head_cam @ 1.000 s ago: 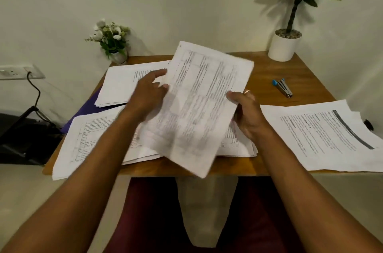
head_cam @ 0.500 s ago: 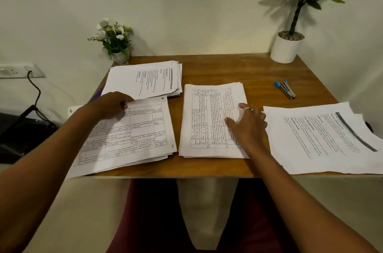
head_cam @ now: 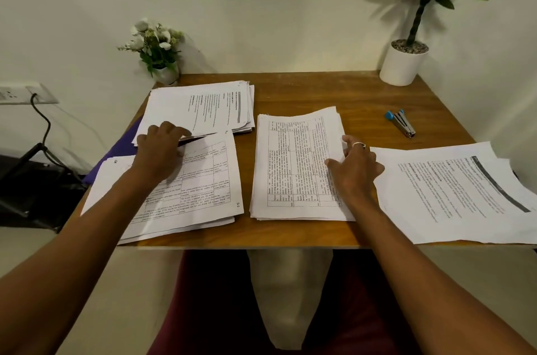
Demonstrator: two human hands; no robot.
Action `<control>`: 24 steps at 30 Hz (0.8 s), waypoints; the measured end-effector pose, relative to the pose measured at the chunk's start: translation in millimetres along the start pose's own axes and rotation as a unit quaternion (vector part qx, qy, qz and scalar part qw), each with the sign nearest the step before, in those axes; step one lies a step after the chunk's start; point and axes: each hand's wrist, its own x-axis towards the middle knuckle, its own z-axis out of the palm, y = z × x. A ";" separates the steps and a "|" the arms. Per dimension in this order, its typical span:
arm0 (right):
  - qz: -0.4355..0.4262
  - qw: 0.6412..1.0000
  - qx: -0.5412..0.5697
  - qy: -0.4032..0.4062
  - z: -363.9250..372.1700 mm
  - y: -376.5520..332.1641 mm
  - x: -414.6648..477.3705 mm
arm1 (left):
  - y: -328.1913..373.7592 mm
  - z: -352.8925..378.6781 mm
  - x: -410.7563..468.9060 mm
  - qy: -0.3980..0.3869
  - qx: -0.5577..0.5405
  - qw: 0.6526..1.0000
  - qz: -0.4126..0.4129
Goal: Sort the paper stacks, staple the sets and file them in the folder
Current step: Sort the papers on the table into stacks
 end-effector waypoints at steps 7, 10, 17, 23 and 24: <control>-0.023 0.980 0.184 -0.078 -25.2 -15.5 -7.3 | 43.6 -5.3 -3.5 0.076 -0.191 0.979 0.008; -0.016 0.965 0.246 -0.086 -35.4 -23.4 -8.0 | 77.0 -8.7 -5.7 0.040 -0.288 0.957 -0.006; 0.023 0.904 0.411 -0.118 -43.4 -27.1 -3.3 | 138.9 -15.1 -7.7 -0.045 -0.443 0.895 -0.028; 0.016 0.832 0.527 -0.174 -52.3 -26.8 -6.0 | 151.1 -32.6 2.1 -0.072 -0.567 0.811 -0.120; 0.015 0.823 0.543 -0.168 -51.7 -26.6 -5.9 | 148.2 -37.4 3.8 -0.082 -0.587 0.795 -0.127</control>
